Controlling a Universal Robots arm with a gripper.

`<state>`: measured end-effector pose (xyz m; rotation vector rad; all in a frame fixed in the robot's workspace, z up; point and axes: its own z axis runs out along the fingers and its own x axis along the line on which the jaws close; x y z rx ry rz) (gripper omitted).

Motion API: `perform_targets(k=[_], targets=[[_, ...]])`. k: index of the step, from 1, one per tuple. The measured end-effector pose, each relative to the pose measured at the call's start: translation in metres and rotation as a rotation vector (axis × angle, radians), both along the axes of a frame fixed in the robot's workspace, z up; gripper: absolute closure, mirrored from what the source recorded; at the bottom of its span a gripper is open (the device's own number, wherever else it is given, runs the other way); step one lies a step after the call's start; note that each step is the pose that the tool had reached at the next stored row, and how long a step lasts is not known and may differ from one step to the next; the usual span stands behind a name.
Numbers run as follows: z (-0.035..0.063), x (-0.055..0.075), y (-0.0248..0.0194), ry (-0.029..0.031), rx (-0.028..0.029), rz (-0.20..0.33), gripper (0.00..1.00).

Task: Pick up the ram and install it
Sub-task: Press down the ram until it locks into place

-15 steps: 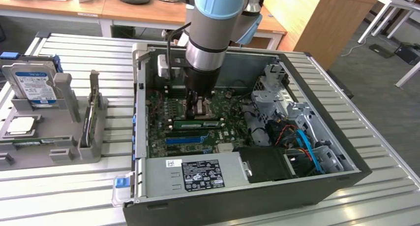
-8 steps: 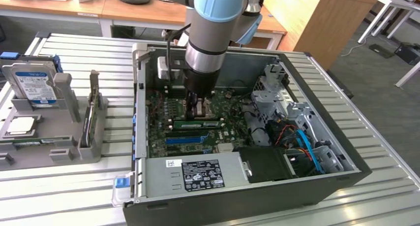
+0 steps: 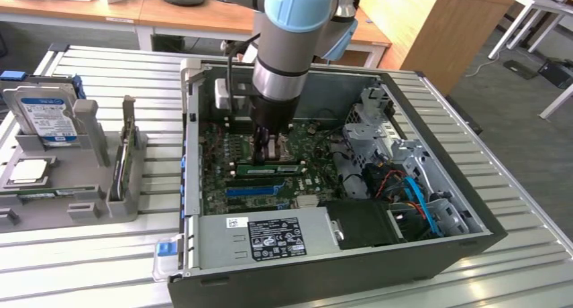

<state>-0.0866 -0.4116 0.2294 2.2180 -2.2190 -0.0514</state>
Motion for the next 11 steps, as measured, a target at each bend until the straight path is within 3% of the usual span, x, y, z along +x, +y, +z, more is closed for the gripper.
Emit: perform_targets(k=[11], targets=[[-0.0025,0.0,0.0,0.0001,-0.0001,0.0,0.89]])
